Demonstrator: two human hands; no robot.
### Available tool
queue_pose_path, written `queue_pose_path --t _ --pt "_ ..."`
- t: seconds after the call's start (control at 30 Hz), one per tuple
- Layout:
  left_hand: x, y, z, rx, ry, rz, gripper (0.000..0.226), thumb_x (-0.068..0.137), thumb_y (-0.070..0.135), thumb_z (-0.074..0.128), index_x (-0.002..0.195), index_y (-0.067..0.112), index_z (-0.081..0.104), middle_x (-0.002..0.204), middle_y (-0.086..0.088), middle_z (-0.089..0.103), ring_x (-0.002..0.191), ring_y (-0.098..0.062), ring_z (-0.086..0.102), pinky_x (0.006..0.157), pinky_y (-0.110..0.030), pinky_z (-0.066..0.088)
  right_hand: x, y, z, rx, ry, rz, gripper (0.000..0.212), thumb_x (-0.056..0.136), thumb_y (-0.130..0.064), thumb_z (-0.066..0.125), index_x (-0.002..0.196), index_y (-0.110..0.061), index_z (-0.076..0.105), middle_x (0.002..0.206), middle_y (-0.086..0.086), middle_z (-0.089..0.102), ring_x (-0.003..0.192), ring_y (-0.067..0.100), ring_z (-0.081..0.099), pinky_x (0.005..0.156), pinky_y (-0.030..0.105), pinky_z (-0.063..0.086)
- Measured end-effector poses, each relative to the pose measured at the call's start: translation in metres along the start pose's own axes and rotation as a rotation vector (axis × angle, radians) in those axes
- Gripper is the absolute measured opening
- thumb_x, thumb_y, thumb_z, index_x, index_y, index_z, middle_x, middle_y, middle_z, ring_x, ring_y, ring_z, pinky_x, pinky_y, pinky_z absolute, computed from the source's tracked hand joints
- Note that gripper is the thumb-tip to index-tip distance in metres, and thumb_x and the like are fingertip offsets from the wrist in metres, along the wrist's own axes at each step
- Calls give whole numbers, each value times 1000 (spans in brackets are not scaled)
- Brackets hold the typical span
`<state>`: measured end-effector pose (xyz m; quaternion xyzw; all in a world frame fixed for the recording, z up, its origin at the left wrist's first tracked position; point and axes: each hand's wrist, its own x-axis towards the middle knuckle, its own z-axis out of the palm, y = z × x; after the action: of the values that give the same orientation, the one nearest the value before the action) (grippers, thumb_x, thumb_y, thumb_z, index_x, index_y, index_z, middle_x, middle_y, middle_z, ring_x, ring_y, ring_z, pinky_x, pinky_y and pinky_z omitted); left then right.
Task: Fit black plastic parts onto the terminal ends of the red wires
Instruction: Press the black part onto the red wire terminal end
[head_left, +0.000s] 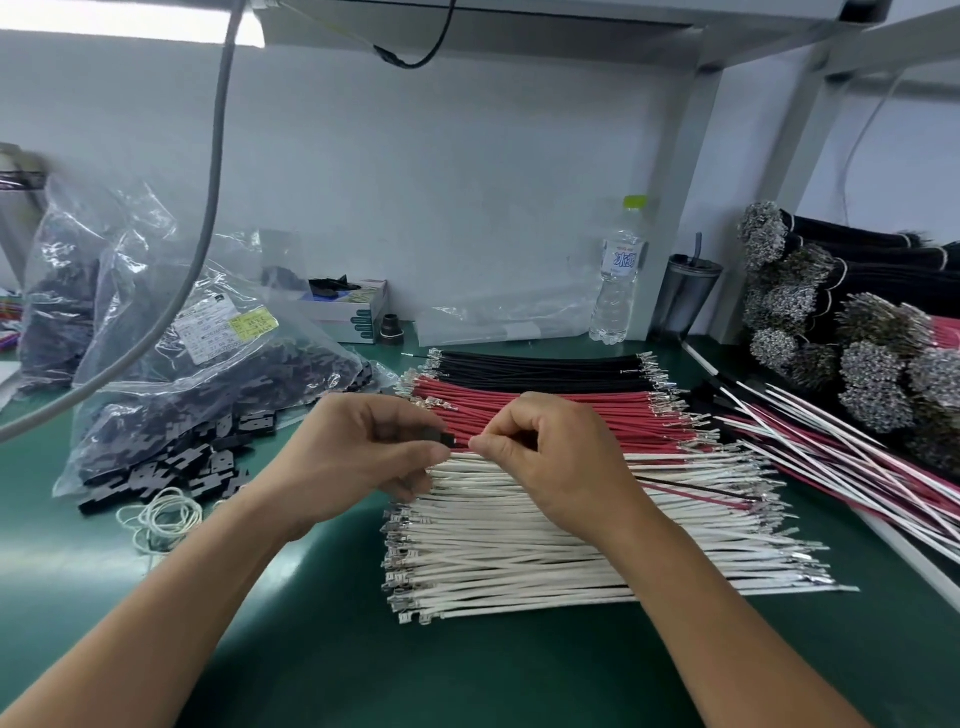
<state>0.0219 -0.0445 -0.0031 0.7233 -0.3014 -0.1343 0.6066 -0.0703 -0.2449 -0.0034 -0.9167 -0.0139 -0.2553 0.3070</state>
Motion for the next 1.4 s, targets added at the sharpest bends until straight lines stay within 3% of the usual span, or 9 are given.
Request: queue_pose_path --t 0.23,0.57,0.63,0.8,0.87,0.93,1.0,1.1,1.4 --pt "0 2 0 -29 47 96 25 70 20 85 94 18 83 80 -14 78 62 -23 74 63 -26 61 -3 -3 3 31 33 -62 13 89 -37 74 77 -31 69 77 -15 63 74 5 60 69 38 51" --pt "-1 2 3 -134 7 108 20 73 15 84 90 5 82 80 -23 76 60 -28 72 67 -29 61 -3 -9 3 136 101 -89 14 87 -31 76 77 -25 70 73 -14 60 72 9 58 64 38 50" --pt "1 2 6 -112 13 115 19 73 16 84 89 5 82 80 -22 76 60 -27 71 65 -28 60 -4 -7 -2 36 101 -84 14 87 -36 76 77 -28 71 74 -15 61 72 7 59 64 37 50" --pt "5 -3 9 -177 100 103 19 72 16 82 89 7 82 80 -22 76 62 -28 70 65 -29 62 -9 -16 -16 -330 263 -264 7 87 -36 72 86 -30 68 86 -18 53 83 3 46 63 16 35" --pt "5 -5 7 -198 149 86 17 71 17 82 87 10 83 80 -20 77 63 -26 70 66 -29 63 -12 -23 -12 -343 125 -291 7 88 -38 72 87 -32 69 87 -19 56 83 2 47 67 19 41" --pt "5 -7 6 -201 177 77 16 71 16 82 86 11 83 79 -19 77 62 -24 70 65 -27 62 -18 -27 -1 -339 -116 -191 18 88 -49 70 96 -33 73 89 -19 63 86 1 52 73 28 46" --pt "5 -8 8 -210 176 75 16 70 16 83 85 10 83 78 -19 77 61 -23 69 63 -26 61 -20 -26 7 -324 -239 -99 21 89 -51 68 100 -34 75 93 -19 65 90 1 54 77 30 46" --pt "6 -8 9 -229 174 60 18 69 16 83 86 9 82 79 -20 77 60 -22 69 63 -25 61 -17 -23 7 -261 -273 -54 9 88 -41 71 91 -34 76 90 -21 66 87 -1 58 79 30 49" --pt "6 -11 5 -218 171 13 21 69 20 85 89 13 83 82 -19 78 62 -22 71 62 -25 61 -6 -24 3 -187 -378 39 10 82 -38 74 75 -37 68 82 -22 65 78 -3 59 73 27 50"
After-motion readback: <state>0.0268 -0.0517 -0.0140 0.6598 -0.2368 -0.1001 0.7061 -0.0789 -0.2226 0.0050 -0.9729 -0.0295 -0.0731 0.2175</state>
